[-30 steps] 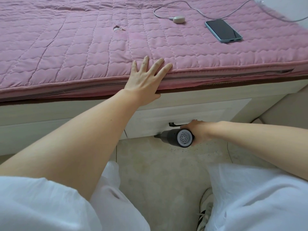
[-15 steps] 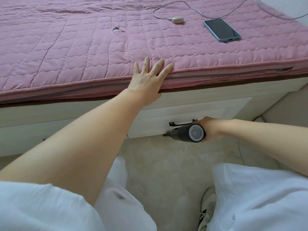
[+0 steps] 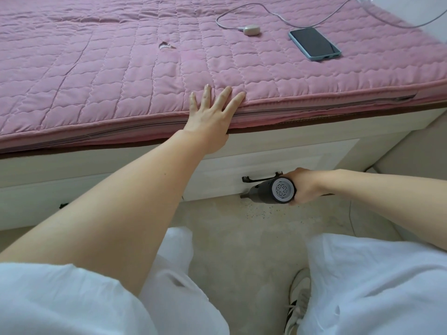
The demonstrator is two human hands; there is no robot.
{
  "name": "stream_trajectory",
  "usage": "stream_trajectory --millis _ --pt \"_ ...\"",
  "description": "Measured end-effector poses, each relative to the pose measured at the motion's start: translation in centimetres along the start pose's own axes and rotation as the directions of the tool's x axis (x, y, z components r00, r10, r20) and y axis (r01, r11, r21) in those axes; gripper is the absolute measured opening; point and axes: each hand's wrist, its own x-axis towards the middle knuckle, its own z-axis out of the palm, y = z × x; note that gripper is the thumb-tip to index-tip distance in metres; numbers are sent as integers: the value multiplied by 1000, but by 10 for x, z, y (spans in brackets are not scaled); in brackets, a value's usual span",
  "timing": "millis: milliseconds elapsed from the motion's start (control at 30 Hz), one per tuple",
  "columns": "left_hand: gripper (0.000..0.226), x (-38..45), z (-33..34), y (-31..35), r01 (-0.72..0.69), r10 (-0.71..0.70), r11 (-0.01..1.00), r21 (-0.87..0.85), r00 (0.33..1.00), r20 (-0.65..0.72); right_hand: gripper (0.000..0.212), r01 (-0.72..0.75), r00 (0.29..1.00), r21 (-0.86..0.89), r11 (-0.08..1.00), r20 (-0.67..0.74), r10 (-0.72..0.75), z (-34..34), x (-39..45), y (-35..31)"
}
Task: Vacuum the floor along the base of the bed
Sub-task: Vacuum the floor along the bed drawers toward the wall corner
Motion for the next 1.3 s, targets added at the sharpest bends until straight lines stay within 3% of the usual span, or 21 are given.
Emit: stream_trajectory --millis 467,1033,1300 --pt "92 0 -2 -2 -15 15 1000 -8 1000 14 51 9 1000 39 999 -12 -8 -10 -4 -17" --pt "94 1 -2 -4 -9 9 999 37 1000 12 50 -70 983 -47 996 166 77 -28 -11 -33" --pt "98 2 -1 -3 1 0 999 55 1000 -19 47 -55 985 -95 994 156 70 -34 -9 -36"
